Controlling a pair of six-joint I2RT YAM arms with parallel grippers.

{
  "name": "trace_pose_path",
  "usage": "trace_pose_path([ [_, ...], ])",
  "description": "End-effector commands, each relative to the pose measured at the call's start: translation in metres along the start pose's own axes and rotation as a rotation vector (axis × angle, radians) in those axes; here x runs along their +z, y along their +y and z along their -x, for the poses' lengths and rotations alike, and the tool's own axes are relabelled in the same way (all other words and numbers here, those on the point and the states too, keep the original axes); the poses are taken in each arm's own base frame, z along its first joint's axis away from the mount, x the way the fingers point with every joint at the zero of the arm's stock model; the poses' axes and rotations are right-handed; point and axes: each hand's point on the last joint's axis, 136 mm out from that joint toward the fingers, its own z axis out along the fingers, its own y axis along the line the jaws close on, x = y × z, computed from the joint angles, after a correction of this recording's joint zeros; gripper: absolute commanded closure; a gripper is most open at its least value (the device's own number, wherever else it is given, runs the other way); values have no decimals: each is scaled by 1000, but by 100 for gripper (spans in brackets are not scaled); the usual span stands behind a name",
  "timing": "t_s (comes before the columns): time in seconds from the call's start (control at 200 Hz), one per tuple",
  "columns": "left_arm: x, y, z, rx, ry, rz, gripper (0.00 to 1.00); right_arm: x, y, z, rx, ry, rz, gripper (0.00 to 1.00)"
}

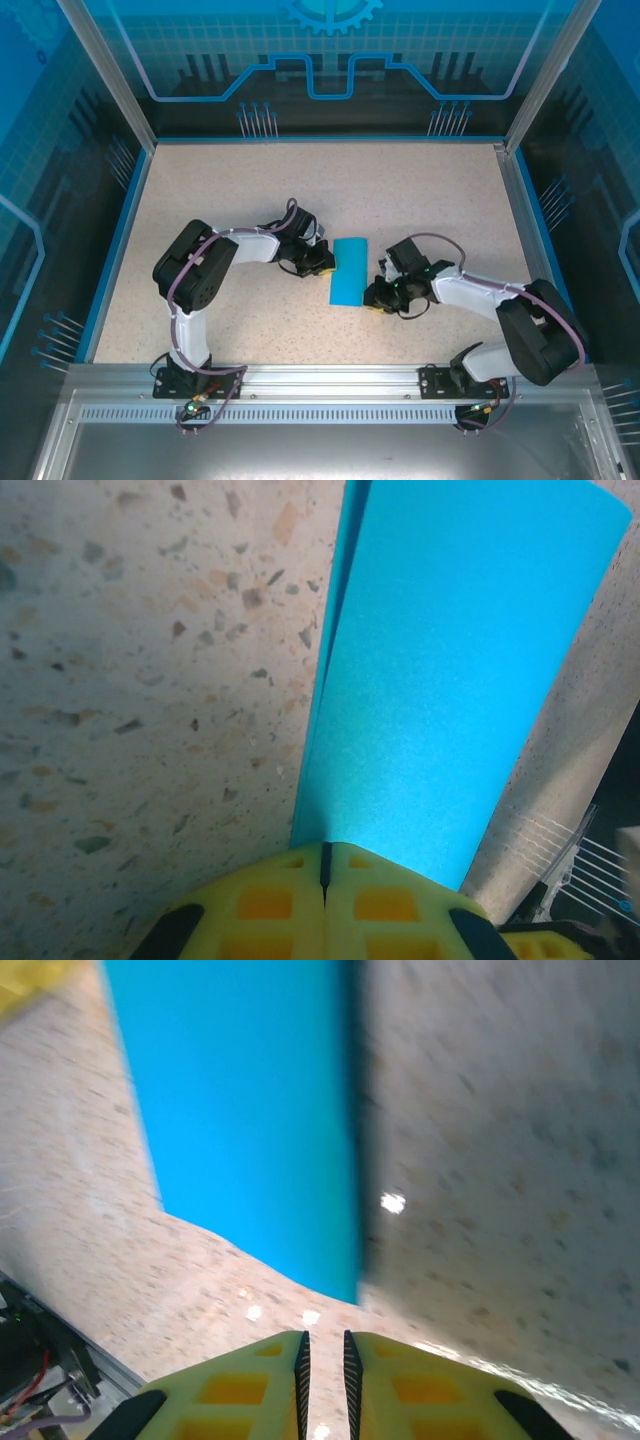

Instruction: Fold a paper plane with a square sheet of paper (pick it up from the middle)

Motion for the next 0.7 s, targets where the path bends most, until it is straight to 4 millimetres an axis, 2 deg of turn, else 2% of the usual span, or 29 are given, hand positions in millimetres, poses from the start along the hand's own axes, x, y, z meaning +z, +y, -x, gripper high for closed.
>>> trace_pose_path([
  [0.0,0,38,-13,-42,30,155,98,-17,27,36,-96,-99,2,80],
  [0.13,-16,1,-5,4,8,74,94,-10,40,70,-133,-152,-19,81],
  [0.175,-24,-10,-2,16,-7,52,90,-3,40,74,-132,-134,-31,82],
  [0.205,-30,-17,-1,26,-21,41,86,5,33,70,-123,-108,-55,82],
  [0.215,-32,-19,0,28,-27,38,84,5,39,74,-129,-113,-47,82],
  [0.28,-47,-25,3,35,-70,38,78,12,35,70,-131,-89,-82,82],
  [0.355,-63,-23,6,21,-119,51,73,17,27,61,-135,-69,-127,82],
  [0.505,-89,-2,12,-28,-214,115,67,27,21,41,-130,-18,-177,82],
  [0.695,-101,12,7,-64,-248,129,64,43,21,22,-102,34,-205,82],
])
